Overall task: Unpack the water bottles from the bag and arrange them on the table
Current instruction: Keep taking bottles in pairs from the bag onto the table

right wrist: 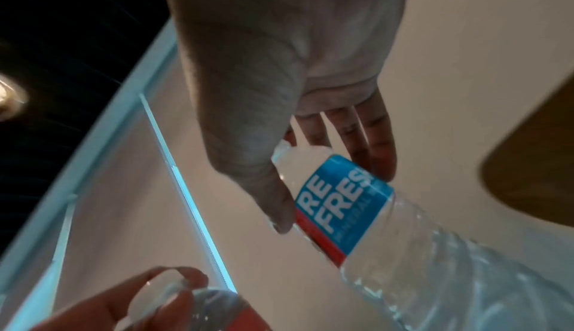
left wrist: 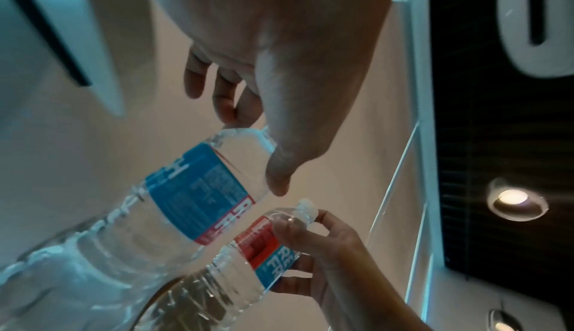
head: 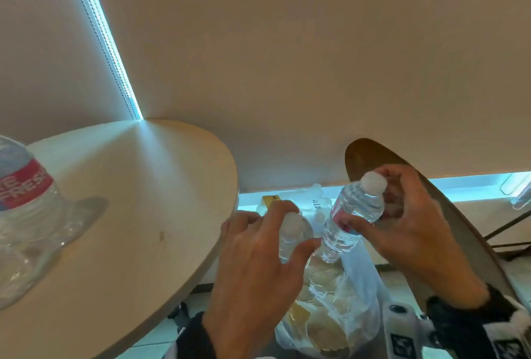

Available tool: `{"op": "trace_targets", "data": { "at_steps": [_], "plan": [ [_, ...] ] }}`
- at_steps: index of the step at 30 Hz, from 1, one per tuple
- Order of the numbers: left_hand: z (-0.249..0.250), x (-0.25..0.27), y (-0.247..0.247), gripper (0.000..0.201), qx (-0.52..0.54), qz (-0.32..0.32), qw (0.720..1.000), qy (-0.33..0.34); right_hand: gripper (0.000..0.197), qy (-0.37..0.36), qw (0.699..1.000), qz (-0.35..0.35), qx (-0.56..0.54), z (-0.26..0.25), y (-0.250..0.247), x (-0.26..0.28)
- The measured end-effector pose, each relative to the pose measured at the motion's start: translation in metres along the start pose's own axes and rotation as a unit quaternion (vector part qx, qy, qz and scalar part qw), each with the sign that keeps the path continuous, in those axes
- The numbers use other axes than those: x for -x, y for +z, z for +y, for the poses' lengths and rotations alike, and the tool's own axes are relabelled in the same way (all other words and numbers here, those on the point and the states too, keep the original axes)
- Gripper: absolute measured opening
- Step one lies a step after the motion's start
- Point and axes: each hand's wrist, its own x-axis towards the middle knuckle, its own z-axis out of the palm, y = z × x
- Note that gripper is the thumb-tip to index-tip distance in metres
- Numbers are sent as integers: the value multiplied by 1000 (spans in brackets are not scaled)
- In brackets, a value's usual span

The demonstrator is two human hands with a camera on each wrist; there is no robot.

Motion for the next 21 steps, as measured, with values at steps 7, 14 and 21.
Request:
{"op": "trace_targets", "data": {
  "at_steps": [7, 14, 21],
  "plan": [
    [19, 8, -85, 38, 80, 119, 990, 3, 69, -125, 988, -5, -86, -93, -2, -47],
    [4, 14, -151, 35, 93, 217, 971, -37, 65, -192, 972, -65, -117, -145, 55, -78],
    [-16, 23, -189, 35, -7, 273, 958, -87, 63, -214, 956, -141, -144, -182, 125, -93]
  ]
}}
